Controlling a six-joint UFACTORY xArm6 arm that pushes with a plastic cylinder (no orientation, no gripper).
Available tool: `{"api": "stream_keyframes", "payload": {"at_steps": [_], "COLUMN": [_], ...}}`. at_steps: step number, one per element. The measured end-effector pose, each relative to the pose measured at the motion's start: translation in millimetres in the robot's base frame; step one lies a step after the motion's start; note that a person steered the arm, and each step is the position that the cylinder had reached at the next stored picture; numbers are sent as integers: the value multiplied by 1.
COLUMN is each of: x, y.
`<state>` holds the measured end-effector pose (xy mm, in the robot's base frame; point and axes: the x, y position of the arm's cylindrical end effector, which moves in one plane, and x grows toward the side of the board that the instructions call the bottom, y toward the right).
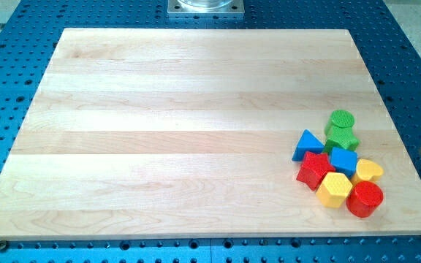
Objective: Separate the green blocks
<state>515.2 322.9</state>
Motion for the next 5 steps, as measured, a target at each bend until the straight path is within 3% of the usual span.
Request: {"api": "stream_keyframes", "payload": {"at_steps": [3, 5], "x": [-58, -24], "y": [-110, -86]}}
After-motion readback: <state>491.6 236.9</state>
